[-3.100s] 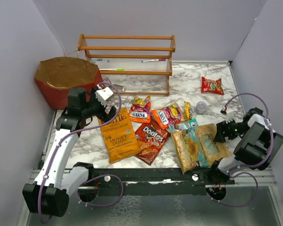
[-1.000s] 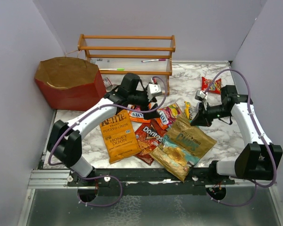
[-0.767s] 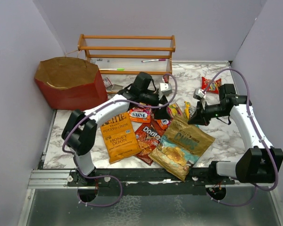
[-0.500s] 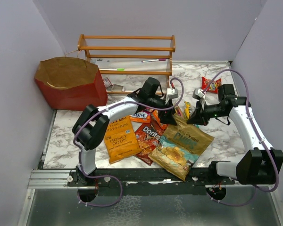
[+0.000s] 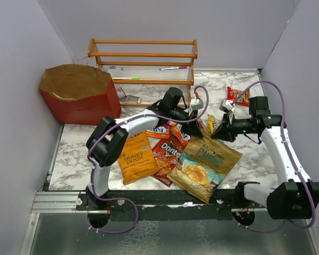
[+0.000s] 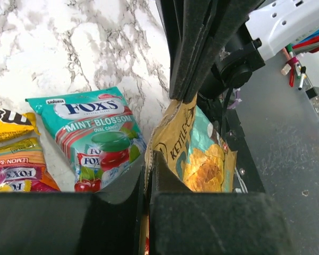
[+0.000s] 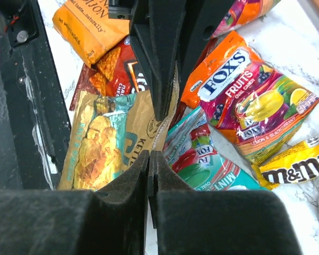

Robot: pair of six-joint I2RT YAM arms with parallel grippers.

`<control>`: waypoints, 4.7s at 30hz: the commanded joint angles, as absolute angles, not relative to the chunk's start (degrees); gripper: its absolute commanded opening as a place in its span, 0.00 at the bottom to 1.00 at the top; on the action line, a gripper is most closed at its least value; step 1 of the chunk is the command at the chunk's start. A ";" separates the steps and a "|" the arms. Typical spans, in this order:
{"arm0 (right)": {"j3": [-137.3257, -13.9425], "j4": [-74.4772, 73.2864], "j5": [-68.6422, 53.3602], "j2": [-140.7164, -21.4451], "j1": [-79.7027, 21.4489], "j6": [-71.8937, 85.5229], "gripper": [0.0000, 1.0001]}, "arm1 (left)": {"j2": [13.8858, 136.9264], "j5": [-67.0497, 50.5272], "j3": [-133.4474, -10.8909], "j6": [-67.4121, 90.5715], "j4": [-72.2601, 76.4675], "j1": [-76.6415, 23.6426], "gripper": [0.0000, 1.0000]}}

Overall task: Place the snacks into the paper bag
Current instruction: Pick up the snack from the center of the board, then place the snack in the paper bag.

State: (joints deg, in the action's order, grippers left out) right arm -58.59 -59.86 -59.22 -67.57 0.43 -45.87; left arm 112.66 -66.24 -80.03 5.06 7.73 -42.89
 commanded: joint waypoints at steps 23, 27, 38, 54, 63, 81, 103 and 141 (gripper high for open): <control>-94.22 -62.09 -49.05 -68.86 0.17 -25.47 0.82 | 85.38 -40.04 -96.60 -26.23 -43.50 -43.07 0.00; -93.58 -59.52 -46.99 -69.85 0.18 -25.18 0.82 | 81.19 -32.66 -98.87 -30.11 -47.53 -43.07 0.00; -75.20 -50.25 -45.08 -69.65 0.17 -29.22 0.82 | 74.62 -24.35 -107.31 -36.34 -51.44 -33.84 0.00; -55.86 -37.35 -48.08 -68.29 0.17 -30.38 0.81 | 78.97 -4.62 -128.55 -38.55 -49.69 -24.30 0.00; -52.48 -34.70 -49.72 -68.48 0.17 -29.75 0.81 | 79.52 8.38 -128.33 -47.14 -39.37 -24.08 0.00; -51.22 -34.45 -49.48 -68.10 0.17 -30.05 0.81 | 81.34 16.13 -123.91 -64.77 -20.27 -20.40 0.00; -50.31 -34.63 -49.31 -67.56 0.18 -31.01 0.81 | 87.93 -15.73 -121.27 -61.42 -18.90 9.73 0.00; -50.40 -35.16 -48.61 -70.66 0.17 -31.05 0.81 | 88.00 -45.57 -104.28 -65.96 -33.61 20.44 0.00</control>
